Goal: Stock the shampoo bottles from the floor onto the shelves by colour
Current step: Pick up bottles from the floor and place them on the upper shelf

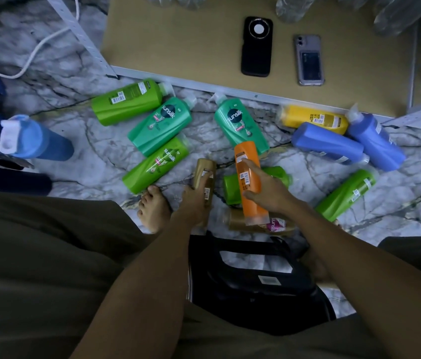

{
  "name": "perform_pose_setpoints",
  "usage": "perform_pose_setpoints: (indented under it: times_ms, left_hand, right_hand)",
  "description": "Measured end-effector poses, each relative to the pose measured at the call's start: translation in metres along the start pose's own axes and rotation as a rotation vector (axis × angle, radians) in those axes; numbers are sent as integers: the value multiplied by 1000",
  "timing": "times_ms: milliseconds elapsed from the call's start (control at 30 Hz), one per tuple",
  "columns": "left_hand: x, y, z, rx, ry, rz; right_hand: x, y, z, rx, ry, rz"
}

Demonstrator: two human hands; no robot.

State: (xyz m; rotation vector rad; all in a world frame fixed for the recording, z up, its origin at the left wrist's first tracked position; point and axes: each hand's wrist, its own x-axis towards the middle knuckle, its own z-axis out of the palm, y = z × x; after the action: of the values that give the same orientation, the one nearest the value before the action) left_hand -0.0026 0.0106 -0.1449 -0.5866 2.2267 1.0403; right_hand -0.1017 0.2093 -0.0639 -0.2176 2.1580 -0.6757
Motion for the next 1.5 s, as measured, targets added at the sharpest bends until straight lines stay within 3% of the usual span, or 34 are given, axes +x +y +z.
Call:
perform_pose_setpoints:
  times_ms: [133, 267, 500, 767, 1200, 1500]
  left_hand:
    - [-6, 8, -8, -13, 12, 32]
    - [-12, 15, -10, -188, 35, 56]
    - [-28, 26, -26, -366, -23, 34]
    - [-49, 65, -46, -614, 55, 126]
    - [-106, 166, -107, -908, 195, 285]
    - [-178, 252, -181, -1034, 158, 486]
  right_hand:
    - [-2, -1, 0, -32, -55, -2]
    - [-9, -2, -1, 60, -61, -4]
    - [-24, -5, -3, 275, 23, 20]
    - [-43, -20, -20, 532, 149, 73]
    - [-112, -92, -86, 897, 343, -185]
    - [-181, -155, -145, 1062, 390, -439]
